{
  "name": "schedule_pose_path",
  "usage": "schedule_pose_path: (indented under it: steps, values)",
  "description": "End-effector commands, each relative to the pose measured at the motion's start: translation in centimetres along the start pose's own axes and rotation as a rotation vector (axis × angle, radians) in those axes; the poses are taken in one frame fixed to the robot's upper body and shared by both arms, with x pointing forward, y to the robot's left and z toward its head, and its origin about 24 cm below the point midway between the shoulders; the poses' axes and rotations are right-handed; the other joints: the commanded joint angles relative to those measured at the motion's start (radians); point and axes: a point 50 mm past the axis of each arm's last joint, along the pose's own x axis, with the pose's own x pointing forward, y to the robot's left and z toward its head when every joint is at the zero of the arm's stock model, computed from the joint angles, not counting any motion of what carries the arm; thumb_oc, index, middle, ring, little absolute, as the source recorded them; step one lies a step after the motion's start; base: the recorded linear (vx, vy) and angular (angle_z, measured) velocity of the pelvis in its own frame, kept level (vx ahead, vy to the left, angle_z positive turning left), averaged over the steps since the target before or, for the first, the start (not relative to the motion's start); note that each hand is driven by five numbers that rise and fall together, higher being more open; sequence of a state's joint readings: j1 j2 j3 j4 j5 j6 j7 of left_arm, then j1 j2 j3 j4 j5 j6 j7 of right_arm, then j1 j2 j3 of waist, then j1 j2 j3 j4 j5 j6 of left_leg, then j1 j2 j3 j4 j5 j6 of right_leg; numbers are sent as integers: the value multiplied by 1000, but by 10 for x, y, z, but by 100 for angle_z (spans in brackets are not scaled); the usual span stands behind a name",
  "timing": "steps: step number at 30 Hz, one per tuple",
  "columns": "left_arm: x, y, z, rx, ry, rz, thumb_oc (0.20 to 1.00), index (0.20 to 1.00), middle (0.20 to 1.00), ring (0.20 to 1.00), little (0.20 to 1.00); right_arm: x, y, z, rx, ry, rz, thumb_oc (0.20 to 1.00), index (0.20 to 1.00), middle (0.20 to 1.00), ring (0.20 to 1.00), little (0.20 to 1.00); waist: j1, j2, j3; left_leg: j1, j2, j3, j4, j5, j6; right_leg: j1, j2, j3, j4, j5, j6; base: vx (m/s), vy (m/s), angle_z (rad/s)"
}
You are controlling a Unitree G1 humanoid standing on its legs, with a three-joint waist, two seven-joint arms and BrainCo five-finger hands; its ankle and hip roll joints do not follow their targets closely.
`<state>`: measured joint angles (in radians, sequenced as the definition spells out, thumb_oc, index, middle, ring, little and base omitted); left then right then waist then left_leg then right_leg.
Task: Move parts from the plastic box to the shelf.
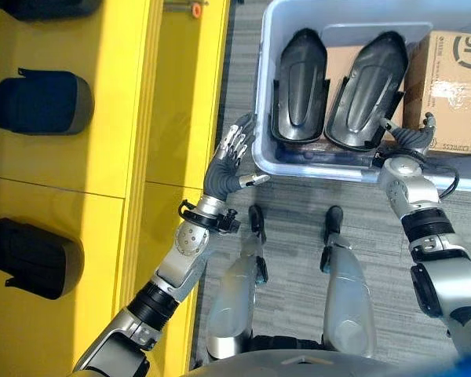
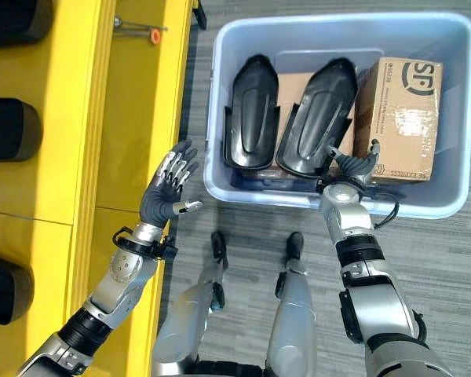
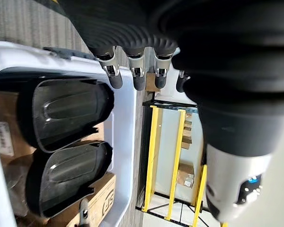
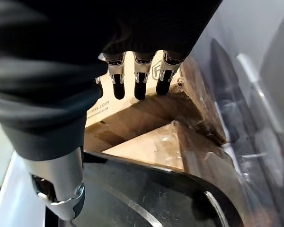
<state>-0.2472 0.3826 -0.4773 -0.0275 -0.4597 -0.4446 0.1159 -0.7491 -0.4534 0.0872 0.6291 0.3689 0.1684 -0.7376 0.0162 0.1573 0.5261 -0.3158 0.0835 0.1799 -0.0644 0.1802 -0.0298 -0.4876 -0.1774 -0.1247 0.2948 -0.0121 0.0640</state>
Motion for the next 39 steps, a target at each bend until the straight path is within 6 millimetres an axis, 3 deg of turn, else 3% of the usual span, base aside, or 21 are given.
schedule_pose_path:
  steps: [1, 7, 13, 18, 23, 27, 33, 35, 39]
  values:
    - [-1, -11, 27, -37, -143, -39, 1000, 1000, 1000, 1000, 1000, 9, -8, 31, -51, -156, -17, 1000, 1000, 1000, 1000, 1000, -1, 11, -6, -39, 38, -27, 46, -38, -27, 12, -5, 0, 16, -11, -26, 0, 0, 0]
    - [-1, -11, 27, -35, -144, -37, 1000, 1000, 1000, 1000, 1000, 7, -4, 25, -52, -101, 0, 1000, 1000, 1000, 1000, 1000, -1, 7, -6, -63, 35, -27, 50, -40, -26, -13, -6, 4, 24, -16, -24, 0, 0, 0]
    - [1, -10, 27, -37, -138, -44, 1000, 1000, 1000, 1000, 1000, 12, -5, 7, -197, -39, -2, 1000, 1000, 1000, 1000, 1000, 7, 5, -6, -89, 37, -28, 56, -37, -27, -33, -5, 4, 26, -11, -22, 0, 0, 4]
    - [3, -11, 26, -33, -136, -52, 1000, 1000, 1000, 1000, 1000, 21, -11, 11, -348, -72, -45, 1000, 1000, 1000, 1000, 1000, 24, 6, -6, -117, 34, -36, 62, -34, -26, -47, -11, -11, 30, -9, -18, -8, 0, 5]
    - [2, -11, 25, -36, -136, -61, 1000, 1000, 1000, 1000, 1000, 24, -18, 37, -584, -322, -193, 1000, 1000, 1000, 1000, 1000, 38, 9, -6, -136, 29, -39, 65, -31, -23, -53, -16, -24, 26, -4, -12, 1, 1, 1]
    - [0, -11, 21, -76, -128, -67, 1000, 1000, 1000, 1000, 1000, 21, -13, 51, -667, -414, -226, 1000, 1000, 1000, 1000, 1000, 46, 12, -6, -148, 26, -41, 66, -28, -21, -58, -20, -29, 21, 2, -10, 2, 8, 3]
    - [-2, -12, 20, -75, -131, -76, 1000, 1000, 1000, 1000, 1000, 17, -11, 53, -719, -516, -269, 1000, 1000, 1000, 1000, 1000, 51, 11, -6, -163, 24, -43, 68, -29, -17, -67, -21, -32, 14, 8, -7, 3, -6, 4]
    - [-3, -11, 20, -76, -134, -63, 1000, 1000, 1000, 1000, 1000, 9, -5, 72, -693, -692, -291, 1000, 1000, 1000, 1000, 1000, 51, 14, -6, -173, 24, -42, 72, -27, -16, -73, -21, -32, 15, 9, -6, 3, 11, 8]
    - [-3, -10, 18, -68, -132, -57, 1000, 1000, 1000, 1000, 1000, -2, 2, 86, -619, -807, -279, 1000, 1000, 1000, 1000, 1000, 50, 15, -6, -175, 22, -41, 72, -26, -17, -75, -21, -30, 13, 10, -6, 0, 0, 0]
